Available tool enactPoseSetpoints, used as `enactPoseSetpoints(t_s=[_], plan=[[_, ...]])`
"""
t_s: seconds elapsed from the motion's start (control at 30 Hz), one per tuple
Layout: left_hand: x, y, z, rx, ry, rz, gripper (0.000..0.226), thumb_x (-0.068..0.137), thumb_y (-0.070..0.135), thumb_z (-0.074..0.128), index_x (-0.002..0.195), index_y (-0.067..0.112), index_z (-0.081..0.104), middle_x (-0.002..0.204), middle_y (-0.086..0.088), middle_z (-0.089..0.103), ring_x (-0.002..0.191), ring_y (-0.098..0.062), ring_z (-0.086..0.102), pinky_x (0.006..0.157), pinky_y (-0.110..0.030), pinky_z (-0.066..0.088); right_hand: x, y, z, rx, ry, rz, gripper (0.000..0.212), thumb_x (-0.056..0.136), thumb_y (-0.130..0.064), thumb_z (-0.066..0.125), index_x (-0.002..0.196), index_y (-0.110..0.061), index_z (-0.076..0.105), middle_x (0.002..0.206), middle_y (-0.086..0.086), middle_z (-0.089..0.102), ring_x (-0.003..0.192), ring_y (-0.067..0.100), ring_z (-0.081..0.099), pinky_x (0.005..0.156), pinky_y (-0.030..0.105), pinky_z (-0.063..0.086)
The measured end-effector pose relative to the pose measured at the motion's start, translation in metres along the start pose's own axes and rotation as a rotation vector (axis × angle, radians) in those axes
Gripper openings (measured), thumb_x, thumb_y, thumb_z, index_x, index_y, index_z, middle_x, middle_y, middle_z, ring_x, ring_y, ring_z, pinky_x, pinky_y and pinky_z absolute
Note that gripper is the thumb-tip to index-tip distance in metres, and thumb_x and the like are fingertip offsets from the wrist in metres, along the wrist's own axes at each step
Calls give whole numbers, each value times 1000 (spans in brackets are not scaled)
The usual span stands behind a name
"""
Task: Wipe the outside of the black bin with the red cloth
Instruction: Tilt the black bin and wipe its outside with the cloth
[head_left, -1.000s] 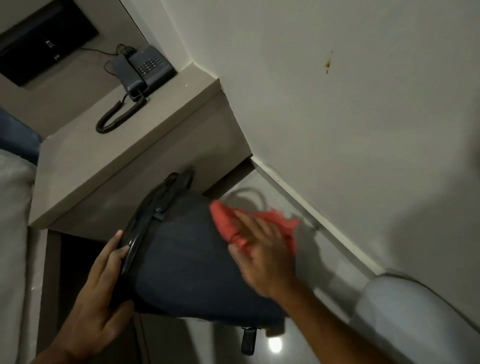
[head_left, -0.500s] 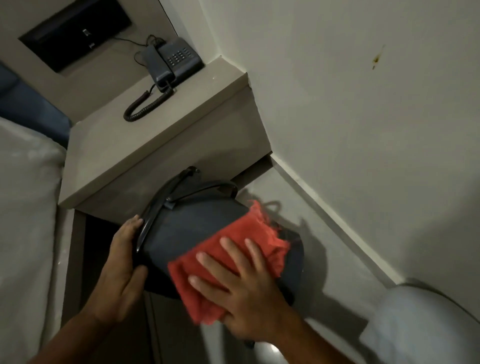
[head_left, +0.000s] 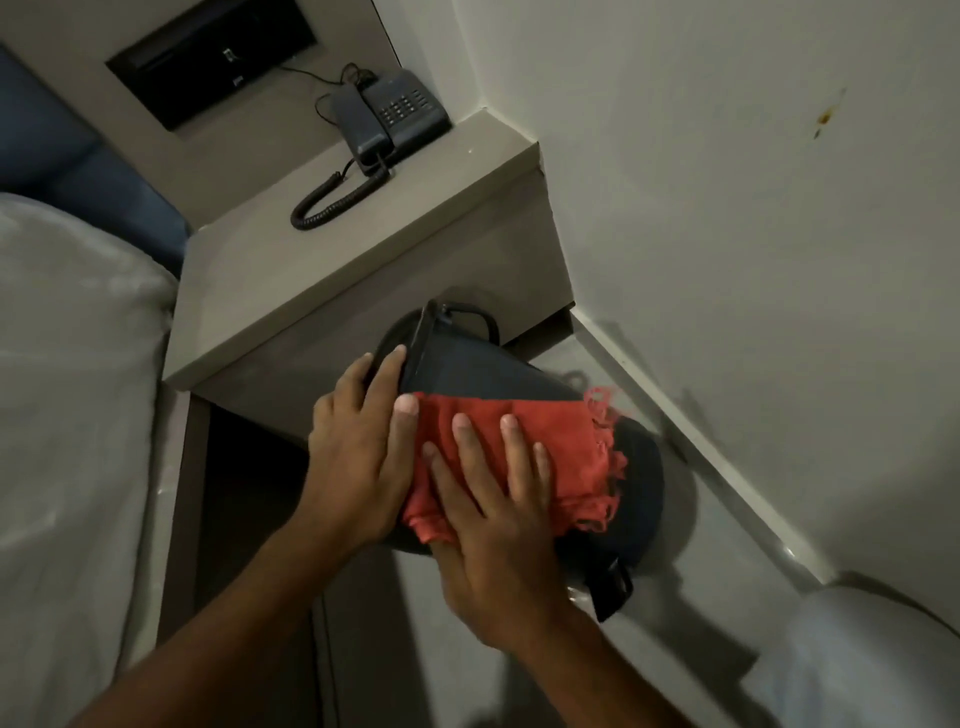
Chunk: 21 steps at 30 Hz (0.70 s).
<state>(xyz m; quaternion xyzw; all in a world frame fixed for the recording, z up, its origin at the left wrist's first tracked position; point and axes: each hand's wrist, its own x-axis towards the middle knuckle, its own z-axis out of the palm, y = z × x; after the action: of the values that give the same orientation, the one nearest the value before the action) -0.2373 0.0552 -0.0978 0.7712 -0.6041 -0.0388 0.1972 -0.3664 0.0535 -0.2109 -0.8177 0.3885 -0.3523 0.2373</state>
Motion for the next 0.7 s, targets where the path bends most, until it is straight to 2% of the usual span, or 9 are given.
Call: enactPoseSetpoints(t_s=[0.1,0.2,0.23,0.3,0.4,0.47,0.5,0.6,0.7], plan=[[-3,-20,-12,-113,-110,104,67,91,68,28,152,43,15,164,9,11,148,-12,13,114,-43,18,2,6,1,-8,46,1,58,100,-56,26,155,-39,20,166,-1,17,152,36,9,120,57,6],[-16,-60,-29,-12,-411,155,107,74,75,55,149,44,-15,163,11,-16,150,-17,-2,115,-46,18,8,29,-3,-14,92,118,57,101,-56,24,155,-46,8,166,-3,14,152,32,11,120,53,5],[-20,-68,-31,32,-481,145,119,70,73,62,146,44,-25,163,7,-18,150,-20,-2,117,-50,19,11,35,-5,0,107,184,58,101,-53,27,153,-49,2,165,-2,19,151,32,14,119,54,9],[-21,-69,-29,56,-498,127,128,65,65,69,141,46,-32,164,0,-3,148,-26,16,116,-50,28,17,43,-10,35,141,269,63,98,-47,34,152,-48,0,161,3,31,147,34,23,117,56,17],[-13,-50,-30,79,-344,178,119,67,58,64,149,41,-20,152,-10,37,115,-23,57,97,-31,46,37,50,-19,14,109,338,60,96,-47,30,152,-29,20,160,5,35,146,35,28,117,57,19],[-3,-32,-31,135,-237,222,110,69,63,56,154,31,-8,121,-9,63,83,-10,64,76,-15,49,49,44,-24,53,128,338,60,95,-49,29,151,-26,29,158,4,38,145,35,30,116,57,20],[0,-21,-30,161,-203,212,109,69,67,52,155,26,-2,106,-4,67,74,-7,64,68,-13,50,51,38,-24,69,134,303,60,96,-52,29,152,-31,26,159,2,37,146,33,27,117,56,17],[6,-1,-24,227,-74,94,107,65,73,46,152,17,20,82,9,62,62,-7,65,57,-20,55,46,27,-19,71,117,150,57,99,-59,18,154,-43,18,163,-6,27,151,25,14,120,47,0],[7,-4,-26,263,3,44,109,64,82,44,150,16,30,92,3,72,79,-19,72,72,-34,59,47,30,-14,62,116,92,57,100,-58,19,154,-40,17,162,-4,30,150,27,19,119,48,5]])
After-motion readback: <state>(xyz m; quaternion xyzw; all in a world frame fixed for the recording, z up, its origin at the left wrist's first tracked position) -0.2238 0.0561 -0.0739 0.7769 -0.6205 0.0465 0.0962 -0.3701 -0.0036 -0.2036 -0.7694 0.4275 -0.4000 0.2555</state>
